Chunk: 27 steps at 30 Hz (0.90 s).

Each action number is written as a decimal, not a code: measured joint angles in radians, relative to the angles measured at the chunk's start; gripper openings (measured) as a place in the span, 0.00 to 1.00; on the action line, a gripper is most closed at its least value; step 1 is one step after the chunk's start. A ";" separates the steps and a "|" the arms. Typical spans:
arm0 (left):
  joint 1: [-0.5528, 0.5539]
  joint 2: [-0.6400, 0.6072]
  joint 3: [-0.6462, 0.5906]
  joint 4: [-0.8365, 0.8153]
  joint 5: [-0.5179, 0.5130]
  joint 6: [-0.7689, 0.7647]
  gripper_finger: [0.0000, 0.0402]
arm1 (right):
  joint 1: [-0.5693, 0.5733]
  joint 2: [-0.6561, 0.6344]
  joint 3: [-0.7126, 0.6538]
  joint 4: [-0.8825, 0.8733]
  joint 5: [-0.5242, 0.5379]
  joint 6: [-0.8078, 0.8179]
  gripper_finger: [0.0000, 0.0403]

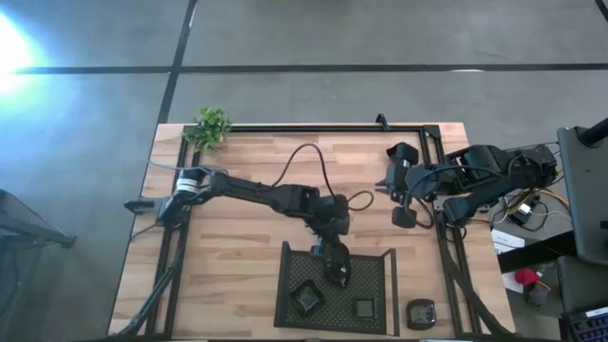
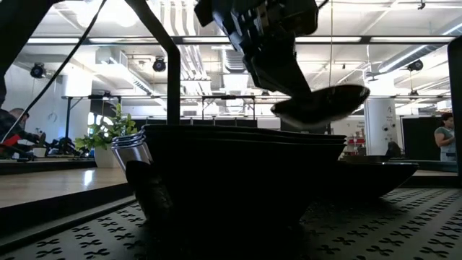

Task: Pick & Place Mini shaped plates
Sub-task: Stack the leaf shaped plate on top of the other leaf shaped plates on the shelf

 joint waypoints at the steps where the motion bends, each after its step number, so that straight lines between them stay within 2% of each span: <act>1: -0.001 0.007 0.000 0.003 0.009 0.000 0.00 | 0.000 0.000 0.000 0.000 -0.017 0.000 0.13; 5: -0.011 0.033 -0.002 0.014 0.033 -0.002 0.00 | 0.000 0.000 0.000 -0.004 -0.082 0.000 0.13; 14: -0.030 0.051 -0.004 0.038 0.034 -0.041 0.00 | 0.000 0.000 0.000 -0.003 -0.306 -0.019 0.13; 27: -0.053 0.113 -0.008 0.082 0.059 -0.121 0.00 | 0.000 -0.001 0.000 0.001 -0.312 -0.019 0.13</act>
